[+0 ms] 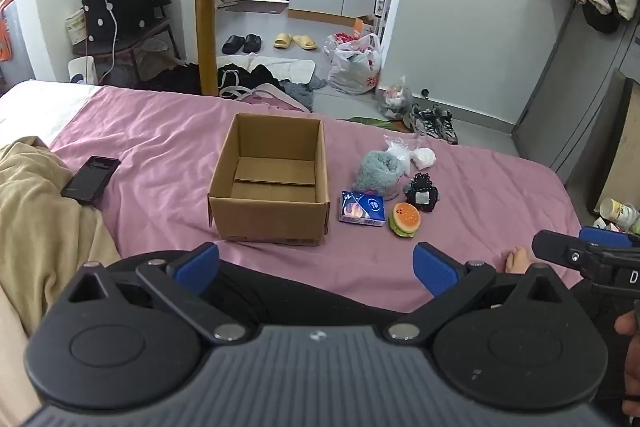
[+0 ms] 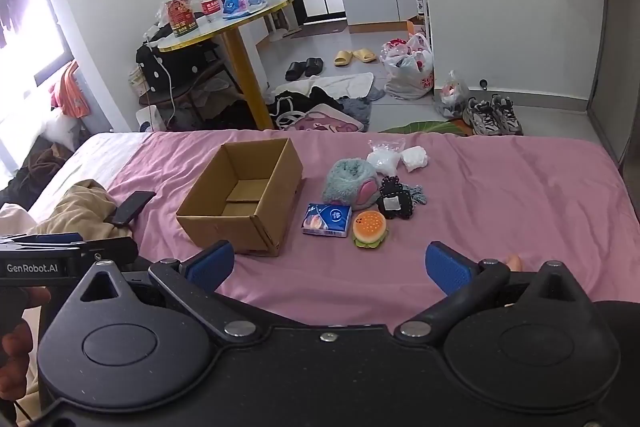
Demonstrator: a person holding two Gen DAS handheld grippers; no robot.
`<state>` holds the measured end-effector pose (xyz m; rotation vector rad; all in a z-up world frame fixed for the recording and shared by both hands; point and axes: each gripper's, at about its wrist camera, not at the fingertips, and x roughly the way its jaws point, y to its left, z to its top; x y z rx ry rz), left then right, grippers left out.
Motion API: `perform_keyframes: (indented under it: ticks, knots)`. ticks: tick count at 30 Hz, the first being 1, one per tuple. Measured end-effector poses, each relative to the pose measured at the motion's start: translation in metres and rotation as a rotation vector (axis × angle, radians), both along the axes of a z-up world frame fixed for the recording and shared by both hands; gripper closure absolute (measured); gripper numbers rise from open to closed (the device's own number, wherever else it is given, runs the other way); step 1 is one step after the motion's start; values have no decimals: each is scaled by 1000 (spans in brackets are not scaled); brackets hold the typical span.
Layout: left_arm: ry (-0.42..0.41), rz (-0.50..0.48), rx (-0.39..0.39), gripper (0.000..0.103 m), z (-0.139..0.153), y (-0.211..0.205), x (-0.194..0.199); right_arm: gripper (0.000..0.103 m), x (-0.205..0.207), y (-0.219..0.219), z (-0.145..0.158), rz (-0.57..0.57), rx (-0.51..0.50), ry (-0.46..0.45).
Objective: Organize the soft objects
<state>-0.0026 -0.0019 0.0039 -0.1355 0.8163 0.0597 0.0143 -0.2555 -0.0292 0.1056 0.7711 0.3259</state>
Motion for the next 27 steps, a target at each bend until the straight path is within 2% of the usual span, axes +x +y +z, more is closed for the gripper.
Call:
perform_keyframes:
  ticks: [2,6,12,27]
  knots:
    - [1,-22,-21,1,0,-1,-1,0,1,-1,1,4,4,3]
    - [4,-43,-3,1,-1,-6,-2,0,0,-3,-1,3,2,1]
    - [6,-78,-16,1,-2,-10,-4,0,0,-2,-2,4,8,4]
    - [0,-76,-11,1,1,-11,-5,0,0,-2,-3,6,-3,3]
